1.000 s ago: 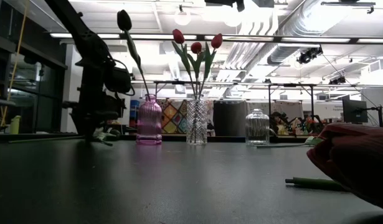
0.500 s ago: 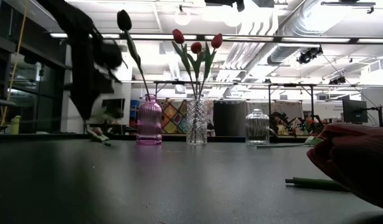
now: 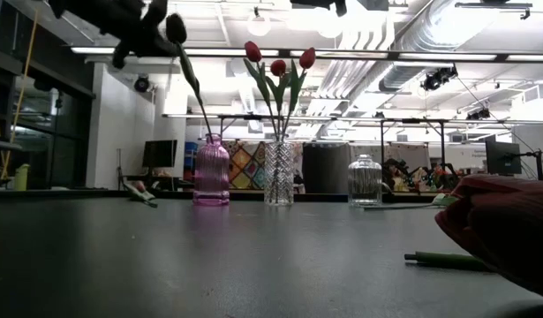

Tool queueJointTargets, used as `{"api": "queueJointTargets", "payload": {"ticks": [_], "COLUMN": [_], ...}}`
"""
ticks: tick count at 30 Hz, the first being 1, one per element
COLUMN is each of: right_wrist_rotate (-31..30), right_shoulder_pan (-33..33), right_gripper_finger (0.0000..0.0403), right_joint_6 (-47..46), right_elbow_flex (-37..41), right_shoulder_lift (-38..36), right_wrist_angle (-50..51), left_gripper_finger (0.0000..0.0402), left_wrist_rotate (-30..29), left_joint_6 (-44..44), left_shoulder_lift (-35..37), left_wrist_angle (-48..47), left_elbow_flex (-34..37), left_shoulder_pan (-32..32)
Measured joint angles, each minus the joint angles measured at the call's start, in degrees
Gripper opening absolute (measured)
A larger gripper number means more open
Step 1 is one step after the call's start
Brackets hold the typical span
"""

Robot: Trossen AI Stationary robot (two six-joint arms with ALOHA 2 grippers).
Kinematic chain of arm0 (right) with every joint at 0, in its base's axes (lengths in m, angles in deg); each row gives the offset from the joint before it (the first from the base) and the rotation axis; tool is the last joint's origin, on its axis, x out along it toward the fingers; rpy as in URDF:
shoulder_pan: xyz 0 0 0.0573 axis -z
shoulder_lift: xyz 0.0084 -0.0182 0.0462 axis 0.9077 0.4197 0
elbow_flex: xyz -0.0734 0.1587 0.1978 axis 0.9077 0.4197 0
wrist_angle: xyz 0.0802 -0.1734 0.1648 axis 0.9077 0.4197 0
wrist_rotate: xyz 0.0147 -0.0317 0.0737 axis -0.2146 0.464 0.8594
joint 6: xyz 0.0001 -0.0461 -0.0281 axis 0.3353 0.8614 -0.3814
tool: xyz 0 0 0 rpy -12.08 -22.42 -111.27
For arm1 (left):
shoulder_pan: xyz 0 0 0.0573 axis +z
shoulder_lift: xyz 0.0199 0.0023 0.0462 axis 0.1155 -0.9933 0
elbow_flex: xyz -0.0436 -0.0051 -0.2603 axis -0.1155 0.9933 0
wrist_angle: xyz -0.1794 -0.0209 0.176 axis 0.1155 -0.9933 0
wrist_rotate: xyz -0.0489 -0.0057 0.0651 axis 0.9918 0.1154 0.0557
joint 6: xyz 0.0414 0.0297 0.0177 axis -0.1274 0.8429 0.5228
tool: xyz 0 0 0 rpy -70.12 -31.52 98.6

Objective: Sort flowers into vase by color
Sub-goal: Put the top black tulip into the violet flower vase

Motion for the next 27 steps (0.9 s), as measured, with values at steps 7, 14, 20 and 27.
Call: {"api": "queueJointTargets", "payload": {"ticks": [7, 14, 20, 27], "right_wrist_rotate": [0.0, 0.0, 0.0, 0.0], "right_shoulder_pan": [0.0, 0.0, 0.0, 0.0], "right_gripper_finger": [0.0227, 0.0227, 0.0227, 0.0227], "right_joint_6": [0.0, -0.3, -0.3, -0.4], "right_elbow_flex": [0.0, 0.0, 0.0, 0.0], "right_shoulder_lift": [0.0, 0.0, 0.0, 0.0], "right_wrist_angle": [0.0, 0.0, 0.0, 0.0], "left_gripper_finger": [0.0, 0.0, 0.0, 0.0], "left_wrist_rotate": [0.3, 12.8, 17.1, 19.6], "left_joint_6": [0.4, -4.1, -2.4, 2.4], "left_shoulder_lift": [-8.6, -18.7, -16.3, -14.2], "left_wrist_angle": [30.6, 45.5, 44.1, 38.2], "left_elbow_flex": [7.2, 7.6, 7.5, 7.8], "left_shoulder_pan": [-1.2, -1.7, -2.8, -3.1]}}
